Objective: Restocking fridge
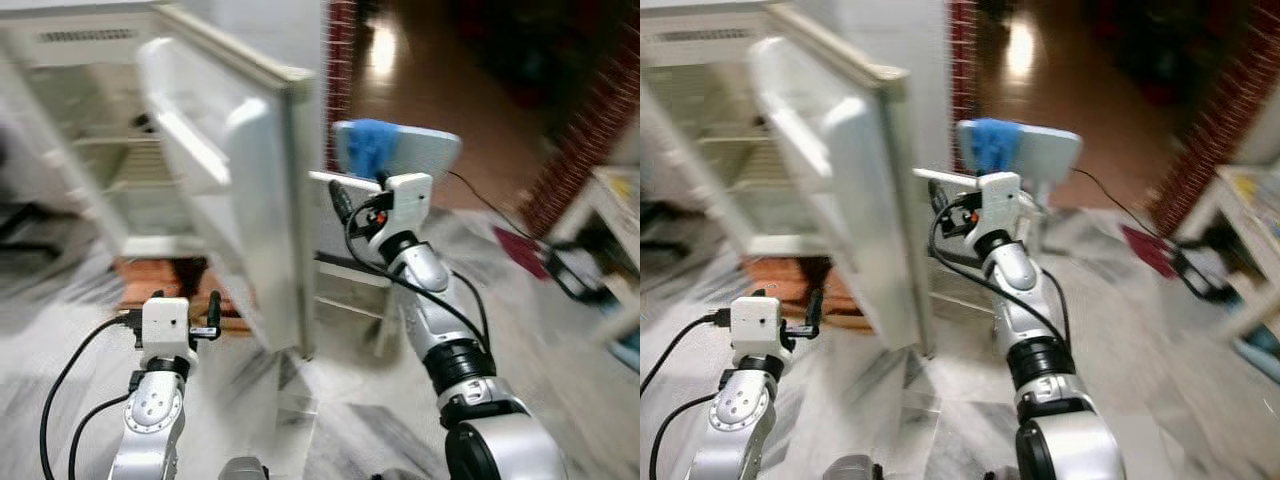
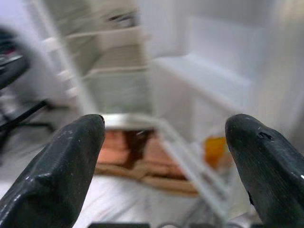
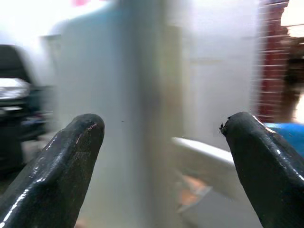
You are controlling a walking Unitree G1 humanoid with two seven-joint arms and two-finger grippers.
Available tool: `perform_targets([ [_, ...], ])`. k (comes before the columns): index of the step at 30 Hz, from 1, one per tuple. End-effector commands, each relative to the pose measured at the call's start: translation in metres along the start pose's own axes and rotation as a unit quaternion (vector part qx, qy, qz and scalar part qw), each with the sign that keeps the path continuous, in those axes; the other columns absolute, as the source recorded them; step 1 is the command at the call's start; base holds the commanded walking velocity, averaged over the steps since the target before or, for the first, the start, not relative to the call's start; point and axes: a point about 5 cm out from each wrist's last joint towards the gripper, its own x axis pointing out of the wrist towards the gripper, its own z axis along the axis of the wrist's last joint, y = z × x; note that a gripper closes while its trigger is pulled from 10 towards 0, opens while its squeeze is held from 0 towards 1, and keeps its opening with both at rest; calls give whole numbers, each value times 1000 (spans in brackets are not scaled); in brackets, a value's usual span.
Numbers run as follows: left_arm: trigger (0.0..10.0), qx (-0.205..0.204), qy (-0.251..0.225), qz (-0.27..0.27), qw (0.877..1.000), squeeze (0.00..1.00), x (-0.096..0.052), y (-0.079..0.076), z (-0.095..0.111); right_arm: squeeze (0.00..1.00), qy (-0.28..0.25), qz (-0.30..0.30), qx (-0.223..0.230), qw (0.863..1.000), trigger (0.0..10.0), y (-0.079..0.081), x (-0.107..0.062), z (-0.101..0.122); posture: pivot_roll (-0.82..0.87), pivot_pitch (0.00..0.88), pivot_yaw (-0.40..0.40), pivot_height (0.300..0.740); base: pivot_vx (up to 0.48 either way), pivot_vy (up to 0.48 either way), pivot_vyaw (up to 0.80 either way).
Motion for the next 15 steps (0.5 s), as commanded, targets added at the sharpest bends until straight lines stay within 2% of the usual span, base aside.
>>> perform_targets([
  [1, 10000, -2, -2, 0, 1000, 0, 5, -1, 3, 0, -2, 3, -2, 1000, 10000, 0, 4, 4, 29, 0, 17, 740, 0, 0, 800],
  [6, 10000, -1, -4, -3, 1000, 0, 8, -2, 4, 0, 7, -6, -8, 1000, 10000, -1, 5, 1, 25, 0, 19, 740, 0, 0, 784],
  [9, 10000, 0, -3, -3, 1000, 0, 8, -3, 4, 0, 23, -39, -38, 998, 10000, -6, 6, -2, 25, 0, 20, 740, 0, 0, 469],
  [11, 10000, 1, -1, -2, 1000, 0, 9, -3, 3, 0, 23, -87, -57, 994, 10000, -15, 9, 2, 33, 0, 17, 740, 0, 0, 200],
  [15, 10000, 0, 0, 1, 1000, 0, 10, -3, 3, 0, 7, -92, -49, 995, 10000, -14, 15, 11, 38, 0, 15, 740, 0, 0, 0],
])
